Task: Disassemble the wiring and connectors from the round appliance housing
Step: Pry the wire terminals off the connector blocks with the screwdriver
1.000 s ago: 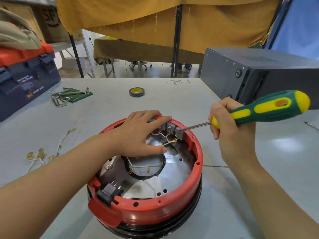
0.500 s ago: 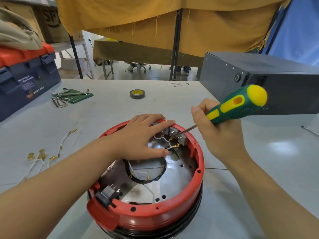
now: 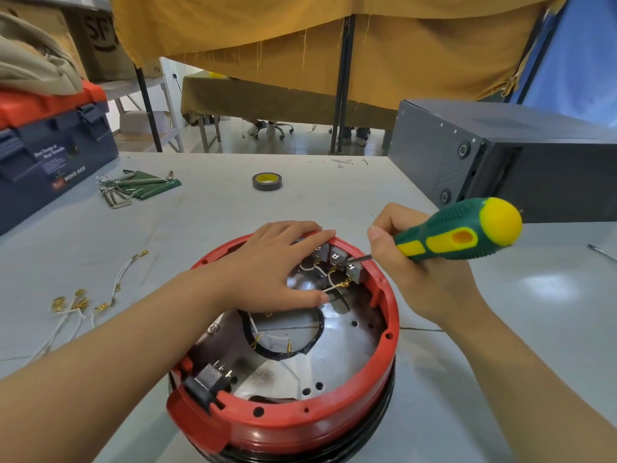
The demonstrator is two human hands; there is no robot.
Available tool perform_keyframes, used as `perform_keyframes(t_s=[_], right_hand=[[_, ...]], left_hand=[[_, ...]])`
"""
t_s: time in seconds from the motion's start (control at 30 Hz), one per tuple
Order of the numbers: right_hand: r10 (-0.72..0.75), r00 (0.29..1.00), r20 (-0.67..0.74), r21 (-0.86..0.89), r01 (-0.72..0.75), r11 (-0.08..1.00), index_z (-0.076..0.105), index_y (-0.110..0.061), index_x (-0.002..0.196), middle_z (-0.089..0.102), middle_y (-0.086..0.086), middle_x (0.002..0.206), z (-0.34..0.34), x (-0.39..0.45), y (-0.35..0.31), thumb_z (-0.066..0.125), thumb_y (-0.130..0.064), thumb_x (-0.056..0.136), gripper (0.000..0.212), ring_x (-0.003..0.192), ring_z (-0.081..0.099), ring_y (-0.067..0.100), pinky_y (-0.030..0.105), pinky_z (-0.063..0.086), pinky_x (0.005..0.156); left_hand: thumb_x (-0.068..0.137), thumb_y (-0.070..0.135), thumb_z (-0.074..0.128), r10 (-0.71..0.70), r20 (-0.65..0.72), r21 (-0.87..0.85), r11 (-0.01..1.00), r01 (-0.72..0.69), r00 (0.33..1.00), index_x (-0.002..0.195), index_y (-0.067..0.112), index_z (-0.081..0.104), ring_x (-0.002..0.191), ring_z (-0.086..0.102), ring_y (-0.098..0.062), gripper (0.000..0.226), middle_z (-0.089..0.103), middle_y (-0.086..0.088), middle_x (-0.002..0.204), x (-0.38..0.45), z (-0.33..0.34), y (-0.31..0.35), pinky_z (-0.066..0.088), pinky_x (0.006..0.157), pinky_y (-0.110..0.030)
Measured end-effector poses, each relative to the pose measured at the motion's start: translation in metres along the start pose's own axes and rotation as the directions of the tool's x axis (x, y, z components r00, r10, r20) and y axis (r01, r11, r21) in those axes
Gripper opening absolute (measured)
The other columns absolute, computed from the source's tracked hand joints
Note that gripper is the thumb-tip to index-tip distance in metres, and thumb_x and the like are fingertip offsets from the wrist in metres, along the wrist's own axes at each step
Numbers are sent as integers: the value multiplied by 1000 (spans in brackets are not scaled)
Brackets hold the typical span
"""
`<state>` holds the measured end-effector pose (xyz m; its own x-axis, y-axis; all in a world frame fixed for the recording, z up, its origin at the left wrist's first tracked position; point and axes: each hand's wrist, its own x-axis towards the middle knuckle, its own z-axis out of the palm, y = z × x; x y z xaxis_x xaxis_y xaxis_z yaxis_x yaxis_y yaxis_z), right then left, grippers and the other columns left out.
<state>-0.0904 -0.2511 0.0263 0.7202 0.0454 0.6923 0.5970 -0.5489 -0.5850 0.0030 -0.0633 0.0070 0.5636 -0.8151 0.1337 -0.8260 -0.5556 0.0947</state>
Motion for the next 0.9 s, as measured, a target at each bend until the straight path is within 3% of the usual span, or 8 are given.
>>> perform_keyframes(t_s=[0.17,0.3,0.43,0.63,0.8,0.9], right_hand=[[80,994,-70,22,-78,997,38,-18,59,42,-7,51,-3,1,4,47,-30,82,27,47,39,3,10,28,48],[271,946,-180,219,-230,948,41,-10,56,37,-8,42,-2,3,11,48,-18,79,24,41,33,6,16,30,45],[288,933,-214,245,-235,941,42,-11,56,36,-8,42,0,3,12,48,-18,77,24,41,34,6,16,30,45],[65,992,-105,7,-65,998,39,-21,60,45,-9,55,1,-4,1,45,-30,82,24,48,42,0,6,29,48],[17,998,63,19,-19,1000,45,-18,64,49,-6,57,-5,-3,-3,56,-19,87,25,48,43,-1,7,31,48],[33,991,127,12,-35,999,47,-6,64,46,1,55,-7,0,-4,54,-12,86,23,47,41,1,8,29,47]], left_hand=[[82,68,46,-2,12,-9,1000,2,1000,149,37,7,138,12,-8,83,14,13,153,0,0,-1,9,112,-27],[82,68,46,-1,14,-10,1000,1,1000,149,39,7,138,11,-6,83,13,14,153,0,0,-1,8,110,-25],[81,69,45,-1,13,-13,1000,1,1000,148,39,7,136,11,-4,83,13,14,153,0,0,-1,7,108,-22],[81,68,46,-4,11,-16,1000,4,1000,148,39,8,138,12,-7,82,15,12,153,0,0,-1,10,112,-27],[81,67,47,-9,6,-11,1000,9,1000,149,37,9,138,12,-9,83,16,10,153,0,0,0,10,113,-27],[82,66,49,-8,9,-1,1000,8,1000,149,37,9,139,12,-10,83,16,9,153,0,-1,1,10,114,-28]])
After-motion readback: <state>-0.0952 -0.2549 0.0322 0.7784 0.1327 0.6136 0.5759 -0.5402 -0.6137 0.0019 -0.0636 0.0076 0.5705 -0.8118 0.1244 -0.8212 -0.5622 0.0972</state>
